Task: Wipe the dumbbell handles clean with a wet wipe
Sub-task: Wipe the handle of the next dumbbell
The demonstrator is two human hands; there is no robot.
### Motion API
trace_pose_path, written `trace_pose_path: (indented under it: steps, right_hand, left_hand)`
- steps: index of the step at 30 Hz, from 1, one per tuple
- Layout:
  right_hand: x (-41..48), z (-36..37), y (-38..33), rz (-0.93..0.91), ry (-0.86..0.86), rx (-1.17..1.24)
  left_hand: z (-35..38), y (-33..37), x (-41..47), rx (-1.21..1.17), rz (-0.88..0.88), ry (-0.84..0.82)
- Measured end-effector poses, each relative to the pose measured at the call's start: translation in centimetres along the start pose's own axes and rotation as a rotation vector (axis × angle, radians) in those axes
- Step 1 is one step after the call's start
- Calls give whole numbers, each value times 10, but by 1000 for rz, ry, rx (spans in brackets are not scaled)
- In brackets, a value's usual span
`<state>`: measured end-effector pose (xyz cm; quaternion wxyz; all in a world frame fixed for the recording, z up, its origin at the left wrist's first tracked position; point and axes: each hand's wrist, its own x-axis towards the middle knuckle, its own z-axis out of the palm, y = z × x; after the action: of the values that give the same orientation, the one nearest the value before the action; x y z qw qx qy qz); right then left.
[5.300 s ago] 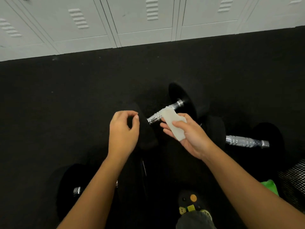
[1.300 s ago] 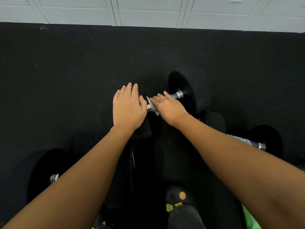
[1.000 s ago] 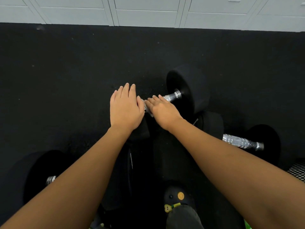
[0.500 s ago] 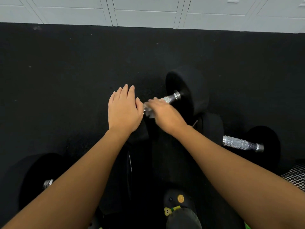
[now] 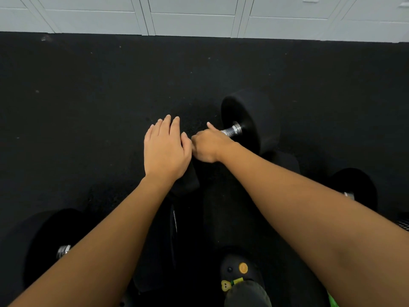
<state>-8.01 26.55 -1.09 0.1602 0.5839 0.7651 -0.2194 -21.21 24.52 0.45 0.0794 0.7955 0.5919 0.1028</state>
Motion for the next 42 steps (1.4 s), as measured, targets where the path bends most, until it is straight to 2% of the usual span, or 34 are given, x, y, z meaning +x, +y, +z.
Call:
trace_pose_path:
  steps: [3,8,11,13,17,19,21,25,28,30,31,33,35,37,42]
  right_hand:
    - [-2,7,-5,-27,74,33]
    - [-11,33,2,-118,356,70]
    - [-14,41,3,-190,411,120]
    - [-13,30,0,-167,339,122]
    - [-5,-3,-5,-66,47,73]
    - [-2,-6,-6,-34,9,102]
    - [-5,4,-7,-8,103,145]
    - [-17,39,-7,-66,451,302]
    - [-35,53,-15,-5,675,645]
    - [-52,54,-32,252,864,1016]
    - [-60,56,-40,413,884,1258]
    - [-67,58,-49,657,772,1895]
    - [-68,58,-48,756,618,2397]
    - [-67,53,-46,759,577,2583]
    - [-57,38,-47,719,527,2659]
  left_hand:
    - [0,0,0,-6,2,16]
    - [1,0,0,-4,4,17]
    - [2,0,0,9,4,15]
    - [2,1,0,18,9,16]
    - [1,2,0,13,20,19]
    - [0,1,0,11,22,22]
    - [0,1,0,8,21,21]
    - [2,0,0,6,14,16]
    - [3,0,1,3,9,8]
    - [3,0,1,9,12,17]
    - [3,0,1,12,13,22]
    - [3,1,0,11,17,30]
    - [4,0,0,8,17,29]
    - [3,0,0,4,15,30]
    - [2,0,1,22,14,22]
